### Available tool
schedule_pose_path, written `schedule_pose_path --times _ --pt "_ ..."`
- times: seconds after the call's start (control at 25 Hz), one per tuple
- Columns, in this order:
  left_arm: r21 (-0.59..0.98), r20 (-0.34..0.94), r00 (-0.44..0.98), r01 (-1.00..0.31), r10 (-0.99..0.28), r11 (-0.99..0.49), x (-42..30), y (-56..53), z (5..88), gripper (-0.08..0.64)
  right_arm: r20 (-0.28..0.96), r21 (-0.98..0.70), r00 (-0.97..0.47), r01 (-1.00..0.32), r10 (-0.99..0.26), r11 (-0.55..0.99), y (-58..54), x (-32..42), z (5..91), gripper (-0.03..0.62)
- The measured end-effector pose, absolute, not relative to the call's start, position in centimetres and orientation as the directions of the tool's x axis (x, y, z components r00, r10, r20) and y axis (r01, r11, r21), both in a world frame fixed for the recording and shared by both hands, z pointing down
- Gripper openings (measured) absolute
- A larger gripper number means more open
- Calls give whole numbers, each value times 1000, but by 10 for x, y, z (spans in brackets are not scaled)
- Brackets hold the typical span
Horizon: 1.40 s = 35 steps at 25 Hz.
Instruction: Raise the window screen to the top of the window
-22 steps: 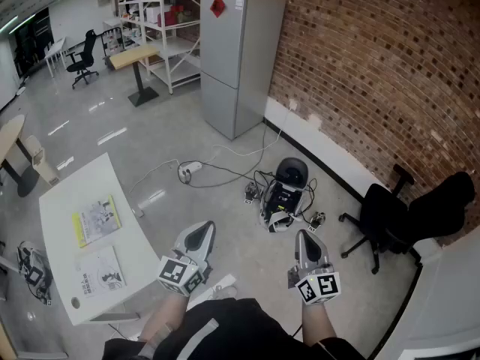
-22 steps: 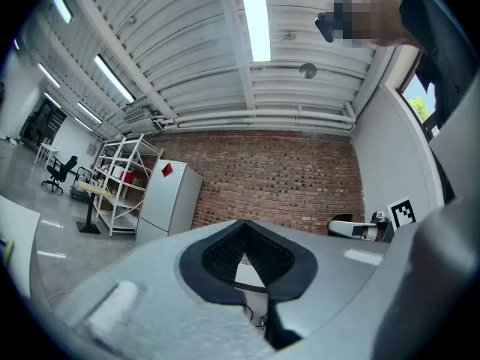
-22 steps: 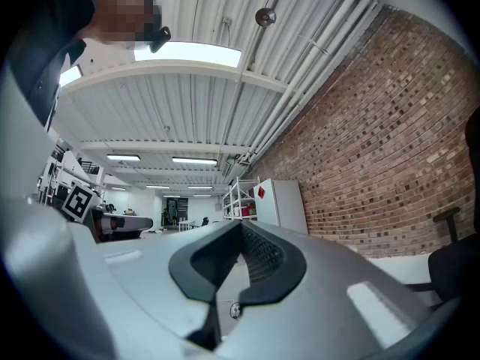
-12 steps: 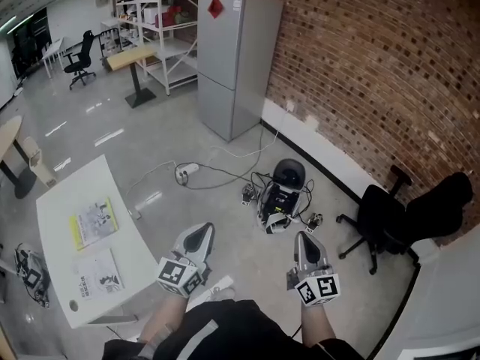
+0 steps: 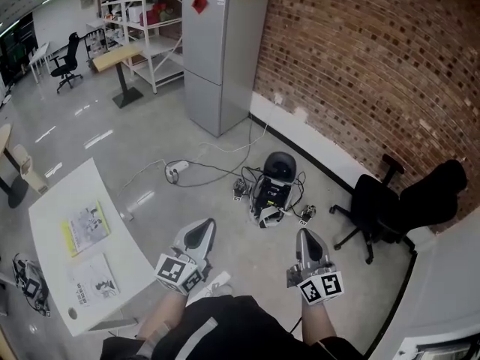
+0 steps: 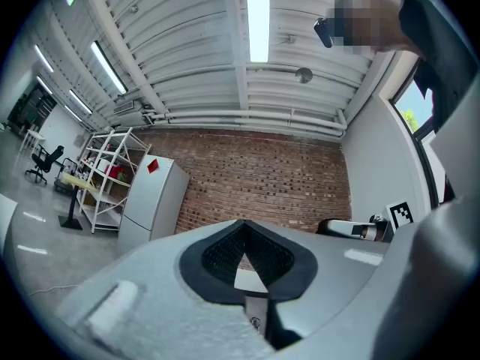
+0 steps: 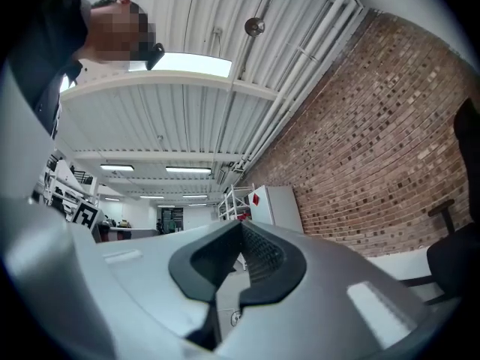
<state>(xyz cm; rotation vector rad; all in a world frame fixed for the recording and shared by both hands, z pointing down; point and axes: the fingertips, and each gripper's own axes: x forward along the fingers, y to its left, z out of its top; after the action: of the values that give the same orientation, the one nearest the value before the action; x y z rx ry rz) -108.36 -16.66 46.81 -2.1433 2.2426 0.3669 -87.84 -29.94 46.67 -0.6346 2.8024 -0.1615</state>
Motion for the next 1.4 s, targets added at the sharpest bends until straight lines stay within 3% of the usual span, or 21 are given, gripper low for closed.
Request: schedule_pose_path --times 0.4,0.76,1.4 --pt "158 -166 119 -977 -979 -145 -1056 -226 468 5 -217 -182 -773 -567 -596 803 -323 -826 473 6" --pt "173 -140 377 -901 -915 -398 -998 -294 477 5 -187 -262 -563 -761 -805 593 -329 -742 484 6" --pt "185 -150 641 -730 -753 -658 -885 -337 480 3 -198 -273 -232 -920 -952 281 -275 -617 478 5"
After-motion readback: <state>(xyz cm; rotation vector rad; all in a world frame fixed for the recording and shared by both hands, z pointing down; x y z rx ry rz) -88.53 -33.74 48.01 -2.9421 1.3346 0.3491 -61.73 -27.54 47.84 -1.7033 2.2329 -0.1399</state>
